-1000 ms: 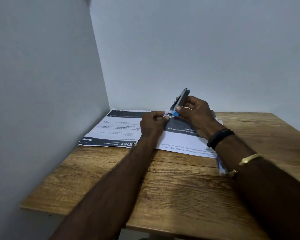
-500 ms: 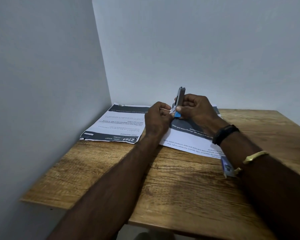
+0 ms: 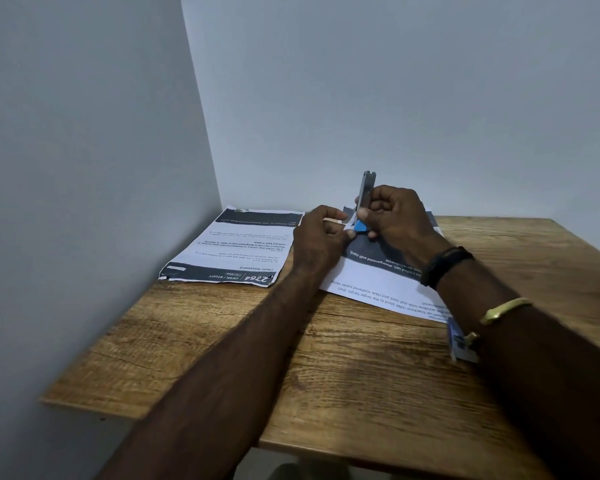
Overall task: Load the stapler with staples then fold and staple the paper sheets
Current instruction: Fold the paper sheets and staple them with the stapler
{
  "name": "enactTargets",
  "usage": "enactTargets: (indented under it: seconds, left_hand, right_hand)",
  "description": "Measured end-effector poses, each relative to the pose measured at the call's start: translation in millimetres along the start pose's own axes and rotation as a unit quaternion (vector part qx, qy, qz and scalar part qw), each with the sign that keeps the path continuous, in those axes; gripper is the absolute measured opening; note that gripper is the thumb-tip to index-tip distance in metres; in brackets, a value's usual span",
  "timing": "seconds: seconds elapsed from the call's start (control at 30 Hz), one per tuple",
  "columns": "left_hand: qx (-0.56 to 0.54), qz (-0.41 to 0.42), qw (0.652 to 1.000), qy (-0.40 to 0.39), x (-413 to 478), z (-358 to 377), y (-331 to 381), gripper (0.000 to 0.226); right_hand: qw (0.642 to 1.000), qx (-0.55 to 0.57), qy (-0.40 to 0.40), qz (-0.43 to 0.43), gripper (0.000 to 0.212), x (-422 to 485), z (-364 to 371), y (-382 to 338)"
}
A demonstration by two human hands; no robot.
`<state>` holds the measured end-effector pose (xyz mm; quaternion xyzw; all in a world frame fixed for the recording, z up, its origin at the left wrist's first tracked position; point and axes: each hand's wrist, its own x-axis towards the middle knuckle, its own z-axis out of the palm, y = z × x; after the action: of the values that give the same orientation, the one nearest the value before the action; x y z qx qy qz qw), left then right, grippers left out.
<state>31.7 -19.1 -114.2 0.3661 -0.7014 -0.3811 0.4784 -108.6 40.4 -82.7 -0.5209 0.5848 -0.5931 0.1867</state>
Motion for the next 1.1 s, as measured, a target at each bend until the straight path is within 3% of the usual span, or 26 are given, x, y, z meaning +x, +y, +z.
enactTargets:
  seconds: [0.2, 0.3, 0.43, 0.6, 0.73, 0.87, 1.1]
  left_hand:
    - [-0.001, -0.006, 1.0, 0.012, 2, 1, -1, 0.023]
    - [0.006, -0.018, 0.999, 0.036, 4, -3, -4, 0.02]
    - [-0.005, -0.054, 0.994, 0.099, 11, -15, -8, 0.018]
    - [0.032, -0.109, 0.975, 0.192, 18, -27, -12, 0.015]
    - [0.013, -0.127, 0.959, 0.254, 19, -30, -13, 0.016]
    - [-0.004, -0.108, 0.948, 0.298, 21, -33, -13, 0.02]
    - [-0.043, -0.111, 0.942, 0.314, 24, -36, -15, 0.021]
  right_hand:
    - [0.999, 0.032, 0.001, 0.001, 0.017, -2, 5, 0]
    - [0.998, 0.035, 0.046, -0.013, 0.023, -4, 5, -5]
    - [0.992, -0.069, 0.101, -0.012, 0.023, -8, -6, -23]
    - [0.967, -0.245, -0.029, 0.07, 0.034, -25, -12, -39]
    - [0.898, -0.398, -0.136, 0.132, 0.034, -39, -10, -41]
    - [0.861, -0.439, -0.189, 0.173, 0.034, -47, -7, -41]
    - [0.855, -0.435, -0.206, 0.193, 0.052, -51, -10, -40]
